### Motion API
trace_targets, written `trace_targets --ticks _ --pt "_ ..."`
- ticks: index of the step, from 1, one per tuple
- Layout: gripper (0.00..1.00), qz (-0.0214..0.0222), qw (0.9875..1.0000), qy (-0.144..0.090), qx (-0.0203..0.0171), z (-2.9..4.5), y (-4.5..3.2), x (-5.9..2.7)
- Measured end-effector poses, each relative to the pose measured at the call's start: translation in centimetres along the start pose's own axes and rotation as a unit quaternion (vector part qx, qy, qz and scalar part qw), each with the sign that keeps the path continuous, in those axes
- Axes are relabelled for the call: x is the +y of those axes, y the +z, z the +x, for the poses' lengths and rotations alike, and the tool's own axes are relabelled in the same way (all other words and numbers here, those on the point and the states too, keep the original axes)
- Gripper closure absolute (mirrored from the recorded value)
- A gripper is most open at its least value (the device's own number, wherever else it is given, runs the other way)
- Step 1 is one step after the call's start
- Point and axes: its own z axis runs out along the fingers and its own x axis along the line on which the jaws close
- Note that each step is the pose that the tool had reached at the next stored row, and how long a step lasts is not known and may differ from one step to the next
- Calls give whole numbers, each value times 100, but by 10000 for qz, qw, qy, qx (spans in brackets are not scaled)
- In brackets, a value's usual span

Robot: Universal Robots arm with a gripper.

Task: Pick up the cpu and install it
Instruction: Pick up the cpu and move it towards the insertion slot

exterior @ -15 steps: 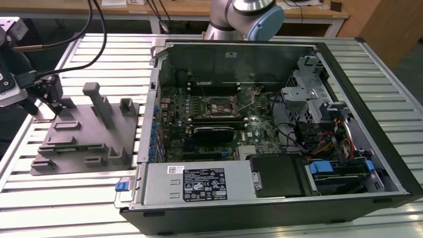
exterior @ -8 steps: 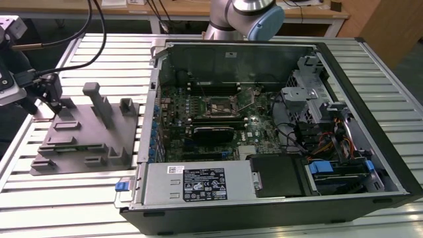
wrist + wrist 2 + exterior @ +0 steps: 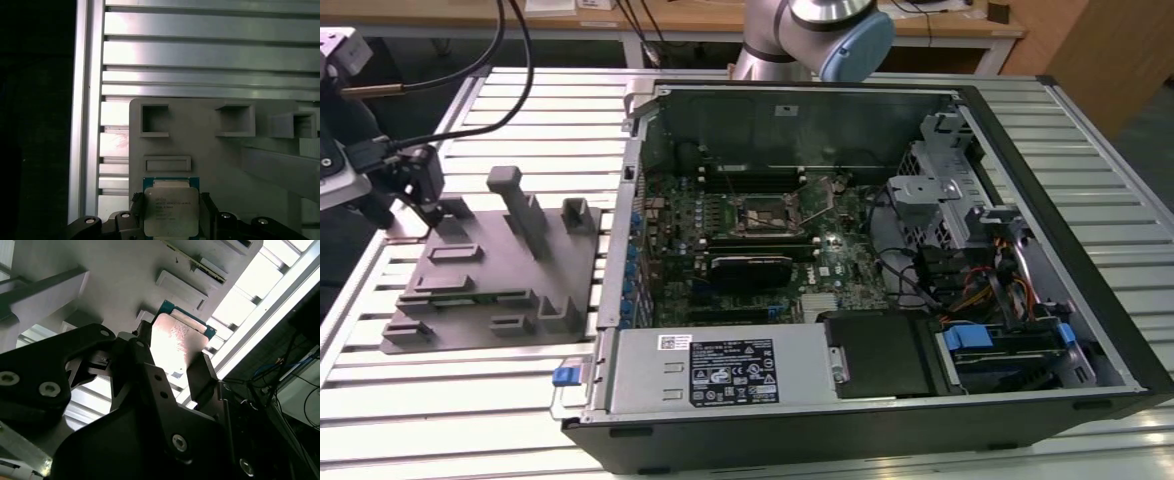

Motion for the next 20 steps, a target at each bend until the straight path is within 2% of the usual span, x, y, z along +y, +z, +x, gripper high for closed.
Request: trace_targets --ticks 11,20 --pt "47 0 10000 0 2 -2 -82 4" --pt "47 0 10000 0 2 -5 -222 11"
